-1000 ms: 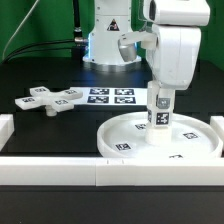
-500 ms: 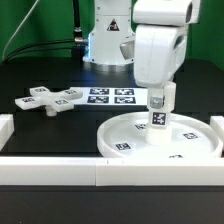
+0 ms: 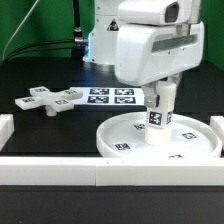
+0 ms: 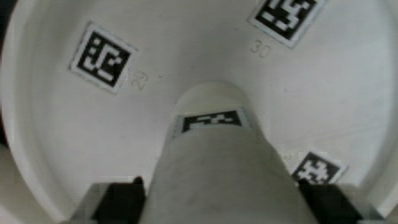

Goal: Assemble round table

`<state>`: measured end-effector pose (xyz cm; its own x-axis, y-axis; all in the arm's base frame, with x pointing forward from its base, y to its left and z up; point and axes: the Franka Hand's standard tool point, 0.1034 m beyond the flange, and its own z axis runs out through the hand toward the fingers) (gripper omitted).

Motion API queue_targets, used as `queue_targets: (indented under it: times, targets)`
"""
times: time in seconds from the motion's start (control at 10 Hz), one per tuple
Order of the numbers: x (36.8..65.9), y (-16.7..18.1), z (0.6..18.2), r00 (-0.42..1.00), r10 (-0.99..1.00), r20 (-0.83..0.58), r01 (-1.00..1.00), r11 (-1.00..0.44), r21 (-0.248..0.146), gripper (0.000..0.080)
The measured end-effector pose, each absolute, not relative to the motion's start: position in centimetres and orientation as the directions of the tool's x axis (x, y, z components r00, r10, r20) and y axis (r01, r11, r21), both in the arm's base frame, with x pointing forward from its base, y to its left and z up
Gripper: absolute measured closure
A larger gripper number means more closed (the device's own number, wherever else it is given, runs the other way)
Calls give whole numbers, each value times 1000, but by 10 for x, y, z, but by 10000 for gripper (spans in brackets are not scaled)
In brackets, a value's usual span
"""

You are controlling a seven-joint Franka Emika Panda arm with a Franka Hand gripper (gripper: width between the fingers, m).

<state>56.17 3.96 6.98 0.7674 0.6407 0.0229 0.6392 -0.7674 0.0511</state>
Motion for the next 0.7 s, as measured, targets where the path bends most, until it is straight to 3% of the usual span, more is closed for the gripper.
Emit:
queue_targets:
  times: [0.3, 0.7]
  targets:
    - [560, 41, 69, 947, 317, 44, 317, -948, 10, 387]
    - [561, 41, 69, 997, 61, 50, 62, -998, -13, 387]
